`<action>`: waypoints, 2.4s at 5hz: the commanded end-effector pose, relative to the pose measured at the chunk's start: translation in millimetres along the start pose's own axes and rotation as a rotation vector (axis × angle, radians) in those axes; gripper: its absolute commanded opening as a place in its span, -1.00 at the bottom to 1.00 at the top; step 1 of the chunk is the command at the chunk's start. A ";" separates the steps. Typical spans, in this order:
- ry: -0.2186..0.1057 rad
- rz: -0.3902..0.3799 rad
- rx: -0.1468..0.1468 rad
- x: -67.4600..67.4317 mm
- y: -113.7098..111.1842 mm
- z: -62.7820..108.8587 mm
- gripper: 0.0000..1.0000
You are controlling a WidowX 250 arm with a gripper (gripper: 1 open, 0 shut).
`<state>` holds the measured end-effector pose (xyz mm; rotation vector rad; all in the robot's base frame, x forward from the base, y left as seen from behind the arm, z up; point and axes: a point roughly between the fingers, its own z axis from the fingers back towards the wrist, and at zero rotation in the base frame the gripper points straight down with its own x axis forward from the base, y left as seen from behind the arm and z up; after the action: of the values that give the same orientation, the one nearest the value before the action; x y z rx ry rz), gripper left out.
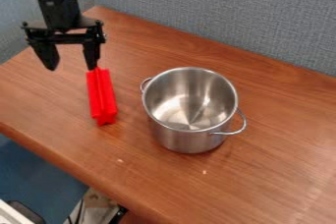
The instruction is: Move the red object from the metal pot to the table
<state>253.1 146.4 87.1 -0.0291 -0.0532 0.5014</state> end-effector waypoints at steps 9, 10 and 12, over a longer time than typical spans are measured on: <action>0.002 0.130 -0.023 1.5 38.9 -17.8 1.00; -0.015 0.185 0.010 3.4 43.4 -6.1 1.00; 0.018 0.279 0.026 9.6 28.7 -0.5 1.00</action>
<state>243.7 172.7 77.0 -0.0237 0.0086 0.7730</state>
